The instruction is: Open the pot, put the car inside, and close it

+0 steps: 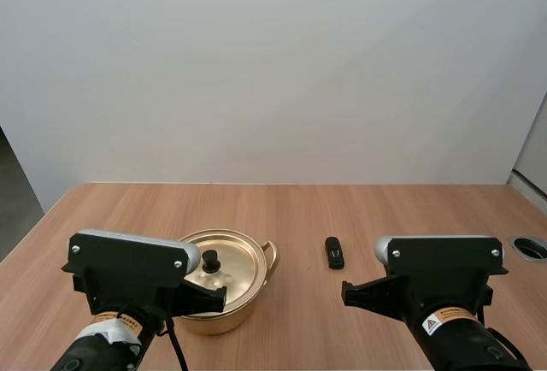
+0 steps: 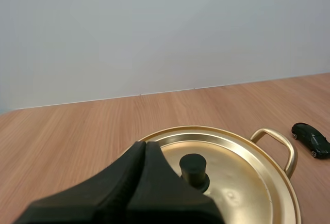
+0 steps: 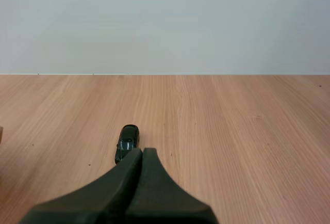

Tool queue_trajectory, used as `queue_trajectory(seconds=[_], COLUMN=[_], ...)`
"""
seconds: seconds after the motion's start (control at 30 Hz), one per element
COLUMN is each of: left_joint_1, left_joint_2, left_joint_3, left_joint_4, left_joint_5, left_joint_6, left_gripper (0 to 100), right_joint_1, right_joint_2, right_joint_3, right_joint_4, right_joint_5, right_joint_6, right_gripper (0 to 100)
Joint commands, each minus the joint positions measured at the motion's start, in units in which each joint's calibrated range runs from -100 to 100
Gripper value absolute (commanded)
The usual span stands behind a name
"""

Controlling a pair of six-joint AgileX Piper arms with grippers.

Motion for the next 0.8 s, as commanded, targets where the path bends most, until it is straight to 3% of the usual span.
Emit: queue_trajectory(seconds=[0.0, 0.3, 0.37, 0.5, 0.57, 0.63, 0.77], left_joint_1=[-0.02, -0.02, -0.02, -0.02, -0.02, 0.32, 1.77], left_joint_2=[0.00, 0.00, 0.00, 0.00, 0.00, 0.00, 0.00], left_joint_3=[0.00, 0.00, -0.12, -8.81, -14.35, -20.03, -27.41], left_joint_4=[-0.14, -0.01, 2.22, 14.20, 14.53, 12.92, 10.15], left_joint_5=[-0.06, -0.39, -0.54, -0.06, 1.10, 4.10, 8.03], left_joint_6=[-0.09, 0.00, 1.91, 5.88, 5.77, 5.05, 4.34], left_gripper=[0, 0, 0, 0, 0, 0, 0], right_joint_1=[0.03, 0.03, 0.03, 0.03, 0.03, 0.03, 0.03], right_joint_2=[0.00, 0.00, 0.00, 0.00, 0.00, 0.00, 0.00], right_joint_3=[0.00, 0.00, 0.00, -2.97, -6.84, -11.88, -23.03], right_joint_4=[0.02, 1.33, -3.38, -17.66, -24.80, -26.81, -24.12], right_joint_5=[-0.03, -0.03, 0.89, 0.15, 1.55, 5.77, 18.52], right_joint_6=[0.01, 0.04, -1.62, -5.55, -5.54, -4.42, 1.69], right_gripper=[0, 0, 0, 0, 0, 0, 0])
